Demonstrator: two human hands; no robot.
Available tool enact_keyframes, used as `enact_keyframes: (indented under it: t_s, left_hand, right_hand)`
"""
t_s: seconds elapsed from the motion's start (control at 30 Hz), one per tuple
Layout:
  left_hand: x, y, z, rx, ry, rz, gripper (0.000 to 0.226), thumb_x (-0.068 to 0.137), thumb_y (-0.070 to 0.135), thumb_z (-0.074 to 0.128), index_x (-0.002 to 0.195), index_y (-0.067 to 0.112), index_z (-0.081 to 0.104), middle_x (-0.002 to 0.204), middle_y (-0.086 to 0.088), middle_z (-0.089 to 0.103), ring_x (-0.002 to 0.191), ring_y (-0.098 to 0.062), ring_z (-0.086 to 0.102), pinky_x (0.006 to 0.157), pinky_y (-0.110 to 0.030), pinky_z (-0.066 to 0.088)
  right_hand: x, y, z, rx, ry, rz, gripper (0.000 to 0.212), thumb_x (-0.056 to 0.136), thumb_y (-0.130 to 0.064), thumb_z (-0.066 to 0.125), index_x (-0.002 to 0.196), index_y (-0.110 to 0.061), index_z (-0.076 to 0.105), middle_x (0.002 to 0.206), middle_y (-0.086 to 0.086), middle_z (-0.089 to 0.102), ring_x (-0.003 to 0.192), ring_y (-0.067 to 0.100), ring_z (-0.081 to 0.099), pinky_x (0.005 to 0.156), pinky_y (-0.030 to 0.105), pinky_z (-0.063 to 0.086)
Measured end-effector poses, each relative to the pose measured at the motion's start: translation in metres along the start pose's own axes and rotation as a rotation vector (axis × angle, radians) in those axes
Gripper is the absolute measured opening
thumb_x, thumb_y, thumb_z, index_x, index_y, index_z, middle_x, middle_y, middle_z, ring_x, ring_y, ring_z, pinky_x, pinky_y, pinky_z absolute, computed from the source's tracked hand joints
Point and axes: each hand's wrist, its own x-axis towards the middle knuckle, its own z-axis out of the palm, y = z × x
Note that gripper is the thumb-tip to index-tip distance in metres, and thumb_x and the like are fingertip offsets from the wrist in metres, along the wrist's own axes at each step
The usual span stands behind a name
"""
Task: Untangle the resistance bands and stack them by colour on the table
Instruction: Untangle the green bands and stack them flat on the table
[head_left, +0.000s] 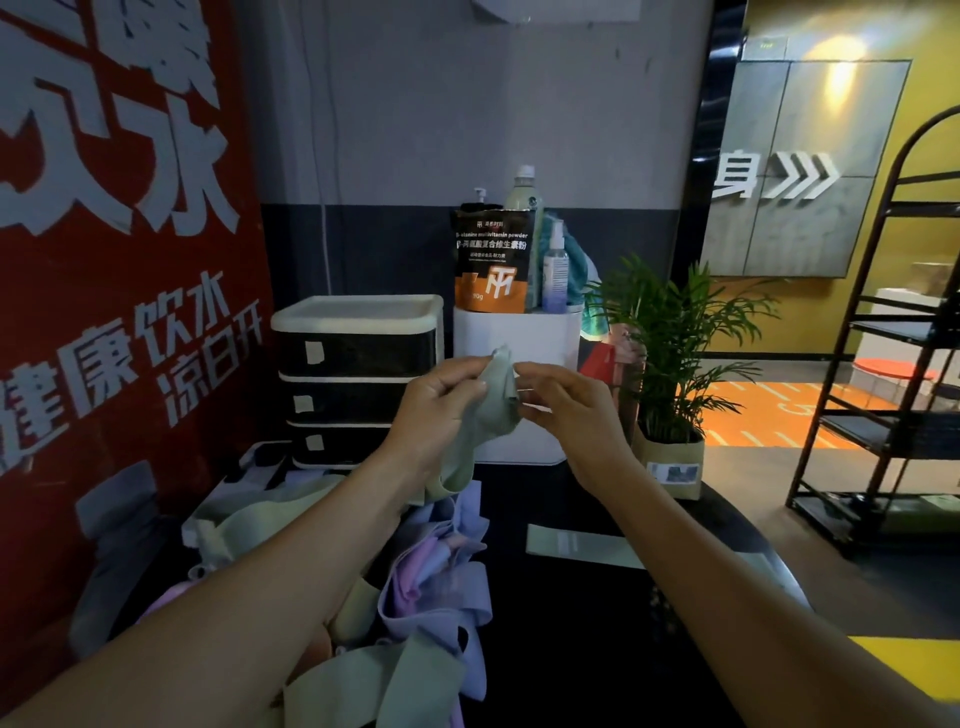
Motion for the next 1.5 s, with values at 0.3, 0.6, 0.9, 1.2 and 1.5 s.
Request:
enact_keyframes:
  t_s: [0.3,0.6,0.9,1.2,1.5]
  left_hand:
    - [-0.008,0.014,-0.004,0.033,-0.117,-0.024,0.036,0.091,-0.001,0.038,0.101,0.019,0.066,0.119,0.003,0.053,0.104,-0.006,0.053,0.079,-0.011,0.045]
    - [-0.013,0.009,-0.019,0.129,-0.159,-0.027,0.031,0.090,-0.001,0.048,0.097,0.020,0.069,0.108,0.000,0.061,0.095,-0.001,0.058,0.080,-0.013,0.047]
    - [-0.012,-0.022,-0.020,0.288,-0.003,-0.027,0.020,0.076,0.006,0.073,0.080,0.018,0.058,0.084,0.000,0.061,0.081,-0.011,0.058,0.075,-0.016,0.047]
    - [-0.007,-0.018,-0.025,0.560,0.109,0.056,0.012,0.089,0.018,0.060,0.078,0.018,0.063,0.076,0.004,0.062,0.071,-0.009,0.055,0.065,-0.021,0.041]
    - [-0.001,-0.004,-0.043,0.447,0.250,-0.010,0.018,0.096,0.019,0.049,0.081,0.013,0.057,0.073,0.003,0.053,0.068,-0.009,0.047,0.062,-0.021,0.037]
  right_hand:
    - [-0.001,-0.003,0.013,-0.142,-0.075,0.009,0.038,0.078,-0.019,0.073,0.109,-0.002,0.061,0.105,0.014,0.066,0.095,0.025,0.064,0.081,0.032,0.054]
    - [-0.004,0.003,0.021,-0.289,-0.060,-0.017,0.011,0.091,-0.017,0.058,0.090,-0.006,0.060,0.087,0.013,0.064,0.085,0.037,0.063,0.082,0.055,0.051]
    - [0.000,0.001,0.007,-0.049,0.105,0.094,0.023,0.092,0.000,0.049,0.072,-0.005,0.056,0.074,0.008,0.055,0.079,0.027,0.053,0.085,0.049,0.049]
    - [0.003,0.002,0.007,0.082,0.219,0.147,0.024,0.093,-0.001,0.046,0.073,-0.008,0.056,0.080,0.012,0.058,0.078,0.023,0.058,0.072,0.035,0.051]
    - [0.010,0.006,0.009,-0.171,0.288,0.154,0.024,0.093,-0.005,0.044,0.076,-0.013,0.060,0.073,0.002,0.057,0.080,0.022,0.056,0.085,0.050,0.052]
